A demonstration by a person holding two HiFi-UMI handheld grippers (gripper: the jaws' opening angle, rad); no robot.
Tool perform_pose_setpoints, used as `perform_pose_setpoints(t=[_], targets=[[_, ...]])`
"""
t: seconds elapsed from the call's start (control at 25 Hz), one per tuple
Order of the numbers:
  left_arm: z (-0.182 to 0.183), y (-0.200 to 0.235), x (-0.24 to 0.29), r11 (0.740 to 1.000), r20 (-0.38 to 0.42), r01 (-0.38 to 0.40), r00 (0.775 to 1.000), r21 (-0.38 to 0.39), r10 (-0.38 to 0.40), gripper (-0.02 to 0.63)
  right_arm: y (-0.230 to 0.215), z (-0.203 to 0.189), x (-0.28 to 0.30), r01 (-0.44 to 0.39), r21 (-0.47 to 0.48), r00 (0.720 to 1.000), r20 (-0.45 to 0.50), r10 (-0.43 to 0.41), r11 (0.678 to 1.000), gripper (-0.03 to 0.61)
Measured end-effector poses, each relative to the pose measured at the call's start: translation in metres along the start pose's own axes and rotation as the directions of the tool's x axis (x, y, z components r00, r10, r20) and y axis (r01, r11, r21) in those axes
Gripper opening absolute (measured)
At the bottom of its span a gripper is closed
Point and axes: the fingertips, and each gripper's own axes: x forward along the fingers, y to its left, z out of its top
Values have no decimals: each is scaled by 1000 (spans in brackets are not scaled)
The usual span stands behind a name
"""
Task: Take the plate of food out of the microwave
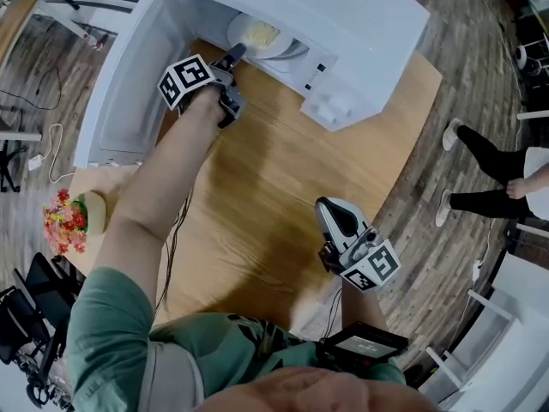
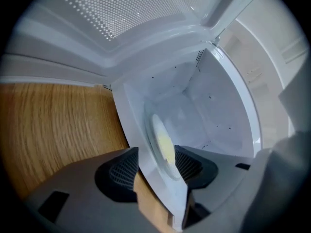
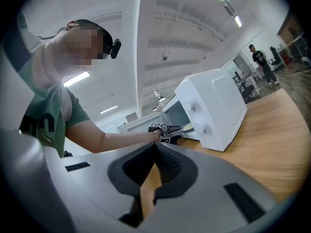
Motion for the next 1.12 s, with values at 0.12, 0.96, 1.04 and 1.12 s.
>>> perform_pose_setpoints(t=[0.12, 0.96, 1.04, 1.12], targets=[[-4, 4, 7, 998, -51, -66, 996, 21, 67, 247, 0, 0, 0, 1, 5, 1000, 0, -1, 1000, 6], [-3, -9, -14, 986, -43, -8, 999, -169, 1, 31, 4, 4, -8, 13, 25, 1000, 6, -13, 1000, 6], [-4, -12, -17, 980, -22, 39, 999, -195, -45, 21, 5, 4, -7, 13, 24, 1000, 6, -13, 1000, 6], [-5, -12, -21, 977, -8, 74, 997, -198, -77, 18, 5, 4, -8, 15, 23, 1000, 3, -16, 1000, 6]])
